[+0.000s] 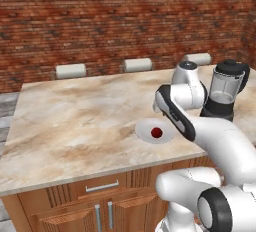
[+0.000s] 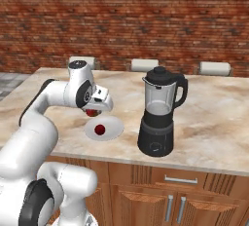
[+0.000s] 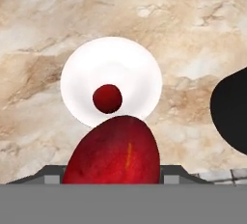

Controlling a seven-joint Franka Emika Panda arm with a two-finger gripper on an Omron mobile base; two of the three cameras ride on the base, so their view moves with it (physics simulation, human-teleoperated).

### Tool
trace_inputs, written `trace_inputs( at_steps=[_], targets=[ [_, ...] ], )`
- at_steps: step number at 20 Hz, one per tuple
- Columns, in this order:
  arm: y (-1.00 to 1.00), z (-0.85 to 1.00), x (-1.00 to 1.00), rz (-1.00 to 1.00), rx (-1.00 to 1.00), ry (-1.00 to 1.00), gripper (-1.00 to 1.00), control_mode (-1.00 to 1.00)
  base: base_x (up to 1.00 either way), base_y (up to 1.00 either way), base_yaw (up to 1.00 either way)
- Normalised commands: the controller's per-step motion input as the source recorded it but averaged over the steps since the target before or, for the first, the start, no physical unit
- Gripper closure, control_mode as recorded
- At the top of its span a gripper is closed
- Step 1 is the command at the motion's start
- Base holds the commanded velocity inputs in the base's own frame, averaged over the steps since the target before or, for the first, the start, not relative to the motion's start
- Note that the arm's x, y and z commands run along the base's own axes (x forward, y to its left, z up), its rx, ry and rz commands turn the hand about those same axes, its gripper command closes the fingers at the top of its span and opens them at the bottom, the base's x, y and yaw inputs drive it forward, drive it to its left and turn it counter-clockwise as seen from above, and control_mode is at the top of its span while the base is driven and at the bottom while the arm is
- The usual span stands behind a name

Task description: Pick the apple and mango from the fridge and place them on the plate next to the blender to make a fruit smoothie.

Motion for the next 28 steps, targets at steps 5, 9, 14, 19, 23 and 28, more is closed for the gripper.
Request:
trace_inputs(
  at_steps=[5,9,14,19,23,28],
  targets=[
    [0.00,-0.17,0.50,-0.02,0.00,0.02,1.00,-1.00,0.00,0.00,0.00],
    [-0.02,-0.30,0.15,0.00,0.00,0.11,1.00,-1.00,0.00,0.00,0.00],
    [-0.06,-0.57,0.31,0.00,0.00,0.13,1.00,-1.00,0.00,0.00,0.00],
    [0.00,-0.35,0.34,0.00,0.00,0.04,1.00,-1.00,0.00,0.00,0.00],
    [-0.01,-0.35,0.39,0.00,0.00,0.01,1.00,-1.00,0.00,0.00,0.00],
    [-0.10,-0.52,0.41,0.00,0.00,0.00,-1.00,-1.00,0.00,0.00,0.00]
  ],
)
